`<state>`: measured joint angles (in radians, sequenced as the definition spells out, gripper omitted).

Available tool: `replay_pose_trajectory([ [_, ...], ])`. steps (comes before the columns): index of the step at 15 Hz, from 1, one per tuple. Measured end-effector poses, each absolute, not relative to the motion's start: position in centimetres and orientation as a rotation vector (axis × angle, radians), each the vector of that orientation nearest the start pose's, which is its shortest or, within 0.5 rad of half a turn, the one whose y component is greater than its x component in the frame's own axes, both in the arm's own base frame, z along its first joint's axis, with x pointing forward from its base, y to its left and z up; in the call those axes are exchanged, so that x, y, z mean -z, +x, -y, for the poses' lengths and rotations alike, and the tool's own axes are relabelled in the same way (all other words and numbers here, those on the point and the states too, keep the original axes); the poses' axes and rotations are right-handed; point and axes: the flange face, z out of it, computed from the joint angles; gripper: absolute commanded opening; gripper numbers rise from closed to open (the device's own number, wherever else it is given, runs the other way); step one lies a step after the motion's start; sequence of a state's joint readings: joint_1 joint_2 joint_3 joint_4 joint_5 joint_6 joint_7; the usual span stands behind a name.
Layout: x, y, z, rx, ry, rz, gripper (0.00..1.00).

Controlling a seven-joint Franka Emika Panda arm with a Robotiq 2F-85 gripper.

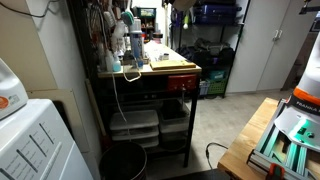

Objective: Pick up the white and green brush from the table and hang it on the wall

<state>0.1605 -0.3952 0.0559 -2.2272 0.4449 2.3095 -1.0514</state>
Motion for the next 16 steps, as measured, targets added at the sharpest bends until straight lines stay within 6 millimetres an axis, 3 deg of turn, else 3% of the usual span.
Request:
replay_pose_trajectory([
  [3,-61.5,44.4,-12.4,0.812,-2.556,1.344,1.00],
  [8,-66.9,38.7,-13.8,0.609,-2.804,1.207,1.00],
  [12,-69.8,34.7,-13.4,0.450,-2.949,1.140,1.00],
  [16,-71.9,32.3,-12.6,0.372,-3.017,1.082,1.00],
])
